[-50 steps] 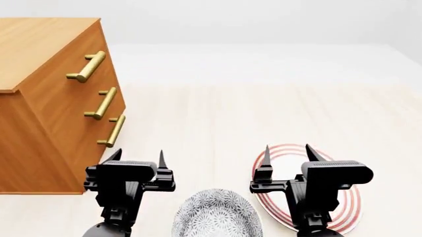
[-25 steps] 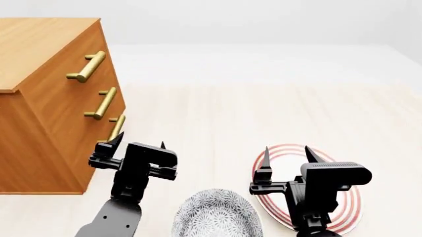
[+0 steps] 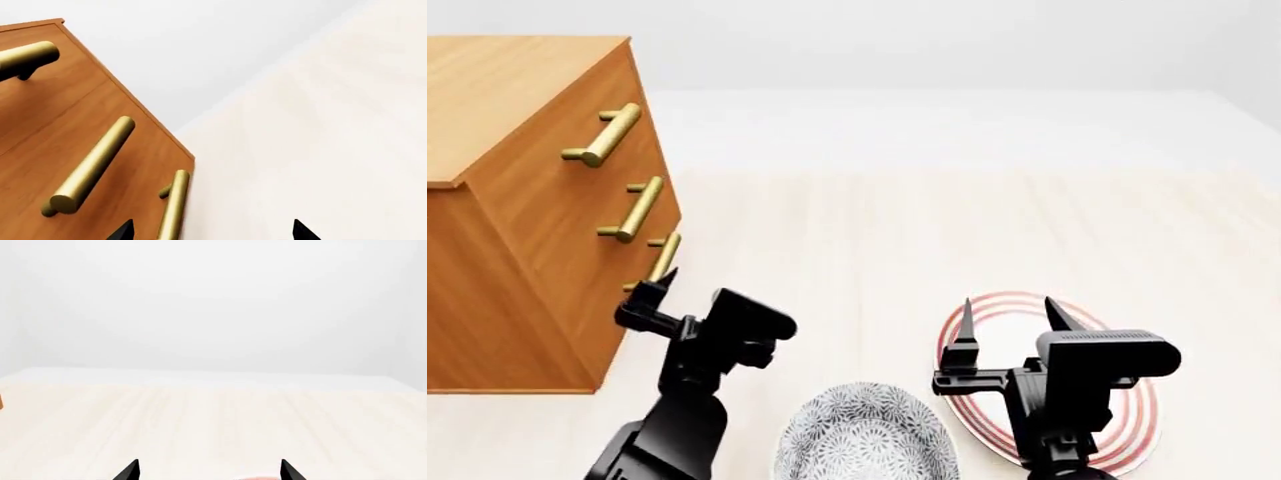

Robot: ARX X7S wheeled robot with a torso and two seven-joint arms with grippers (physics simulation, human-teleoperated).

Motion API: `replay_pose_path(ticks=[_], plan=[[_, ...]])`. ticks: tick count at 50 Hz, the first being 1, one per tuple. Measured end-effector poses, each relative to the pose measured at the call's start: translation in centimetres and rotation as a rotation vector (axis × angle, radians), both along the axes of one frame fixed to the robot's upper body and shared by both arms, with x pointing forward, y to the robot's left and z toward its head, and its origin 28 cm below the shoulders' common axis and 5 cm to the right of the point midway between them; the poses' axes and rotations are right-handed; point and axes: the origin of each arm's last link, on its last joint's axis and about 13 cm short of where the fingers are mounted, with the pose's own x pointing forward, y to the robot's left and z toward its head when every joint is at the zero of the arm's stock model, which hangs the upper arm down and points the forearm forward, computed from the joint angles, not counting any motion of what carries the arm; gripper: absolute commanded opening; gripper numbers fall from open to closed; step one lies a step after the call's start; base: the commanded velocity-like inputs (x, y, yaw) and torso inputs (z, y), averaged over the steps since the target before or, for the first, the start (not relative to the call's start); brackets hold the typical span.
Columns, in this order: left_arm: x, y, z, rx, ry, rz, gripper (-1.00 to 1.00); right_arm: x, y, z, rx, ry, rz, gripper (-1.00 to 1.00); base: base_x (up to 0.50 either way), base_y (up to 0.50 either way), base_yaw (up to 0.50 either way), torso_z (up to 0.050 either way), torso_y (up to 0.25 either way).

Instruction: Open the bottom drawer of the cabinet.

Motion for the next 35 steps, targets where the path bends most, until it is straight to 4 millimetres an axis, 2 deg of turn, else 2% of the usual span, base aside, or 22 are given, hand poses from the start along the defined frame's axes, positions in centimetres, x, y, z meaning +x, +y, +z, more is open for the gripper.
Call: replay_pose_path(ticks=[19, 35], plan=[[3.3, 1.6, -1.5, 0.121, 0.077, 0.086, 1.0, -0.1, 0.0, -0.2, 0.006, 0.003, 0.002, 1.0, 0.0, 0.0, 0.0, 0.0, 0.0], [5.2, 2.3, -2.3, 0.198, 0.127, 0.118, 1.0, 0.0, 0.1, -0.3, 0.011, 0.005, 0.004, 1.0, 0.0, 0.0, 0.0, 0.0, 0.0]])
